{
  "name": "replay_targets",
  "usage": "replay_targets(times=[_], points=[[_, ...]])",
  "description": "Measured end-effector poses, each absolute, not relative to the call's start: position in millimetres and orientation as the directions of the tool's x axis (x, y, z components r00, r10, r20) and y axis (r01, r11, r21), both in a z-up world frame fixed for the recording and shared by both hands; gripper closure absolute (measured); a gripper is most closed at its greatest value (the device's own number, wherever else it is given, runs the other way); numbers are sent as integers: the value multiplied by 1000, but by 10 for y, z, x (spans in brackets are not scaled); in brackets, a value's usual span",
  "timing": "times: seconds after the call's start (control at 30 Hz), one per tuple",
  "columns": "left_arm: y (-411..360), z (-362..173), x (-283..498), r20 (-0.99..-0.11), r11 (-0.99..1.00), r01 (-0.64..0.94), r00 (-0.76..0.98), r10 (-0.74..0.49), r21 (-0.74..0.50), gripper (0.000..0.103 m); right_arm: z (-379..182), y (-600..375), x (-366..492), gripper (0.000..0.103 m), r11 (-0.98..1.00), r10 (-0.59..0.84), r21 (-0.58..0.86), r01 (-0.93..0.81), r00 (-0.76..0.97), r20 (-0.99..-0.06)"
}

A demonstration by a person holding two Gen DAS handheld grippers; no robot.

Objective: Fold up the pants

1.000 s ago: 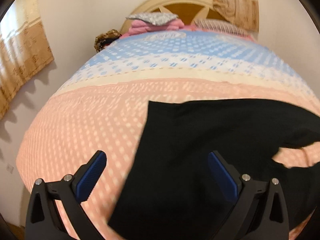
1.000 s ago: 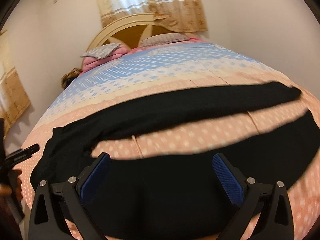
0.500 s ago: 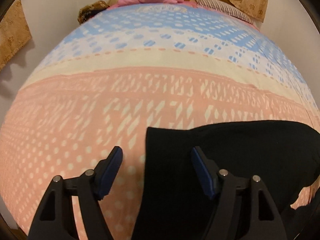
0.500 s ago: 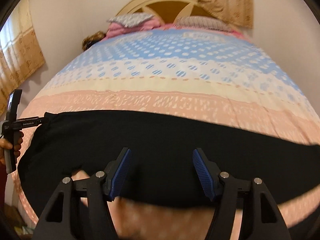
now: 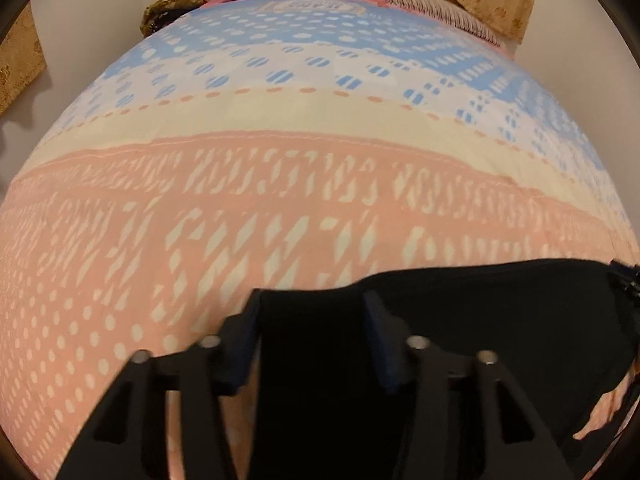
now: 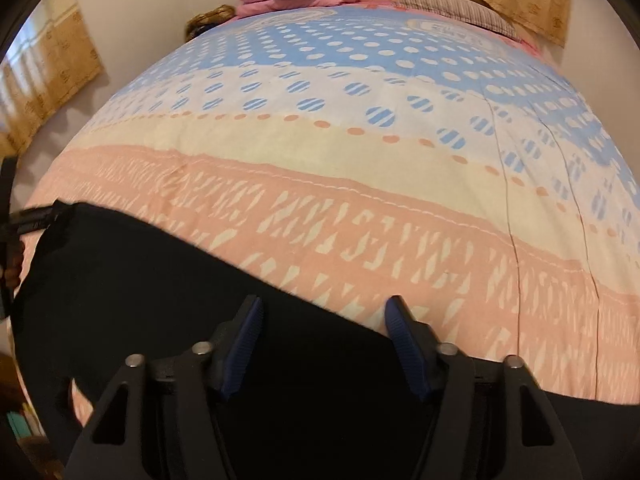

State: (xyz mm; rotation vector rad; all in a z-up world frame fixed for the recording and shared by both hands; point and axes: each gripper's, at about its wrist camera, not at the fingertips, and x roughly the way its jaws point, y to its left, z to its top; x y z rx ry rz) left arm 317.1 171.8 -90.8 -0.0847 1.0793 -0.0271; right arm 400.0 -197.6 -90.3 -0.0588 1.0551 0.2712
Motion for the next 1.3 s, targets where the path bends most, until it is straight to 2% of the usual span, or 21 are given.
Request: replay_targets(times=[0.07,0.13,0.17,0.27,0.5,0.7,0.83,0.97,1.07,1.13,1.2,1.27,1.3], points=[[1721,-885,3171,-875,995,-16,478,-78,-98,67,-860,-1950,3933,82,958,221,103,-269,458,-861],[1727,-854,3168,-867,991,-16,485,-111,-135,81,-816,-1914,3876,91,961,200,78,-266,470,-860],[1719,-828,3159,-863,990,-17,491,-116,-142,84,-802,-1901,3849,94,963,191,69,-261,476,-859],[1662,-588,3008,-821,993,-7,564,-93,-117,84,-650,-1891,3699,96,969,199,92,-230,499,-844],[1692,92,2355,-663,995,31,744,-84,-91,84,68,-1817,2912,97,964,244,108,-245,638,-730],[1857,199,1573,-524,994,52,847,-93,-93,81,274,-1627,1973,97,960,245,59,-274,715,-655],[1900,34,1220,-478,995,49,874,-86,-90,76,104,-1481,1460,97,959,248,56,-279,721,-647],[1963,-177,970,-492,996,39,867,-76,-84,71,-164,-1342,1104,97,962,235,51,-269,714,-660],[2017,-357,821,-511,996,28,857,-66,-81,59,-386,-1293,885,97,965,215,38,-259,700,-681],[2034,-510,715,-538,998,17,842,-46,-59,39,-516,-1269,799,97,967,198,24,-253,691,-696],[2072,-637,666,-567,999,-1,823,-21,-39,29,-634,-1252,761,97,968,193,25,-248,682,-705],[2134,-751,678,-613,1000,-20,790,5,-18,27,-716,-1210,718,97,968,184,12,-249,681,-709],[2141,-782,680,-632,1000,-29,775,18,-7,22,-764,-1178,703,97,967,177,-4,-256,678,-714]])
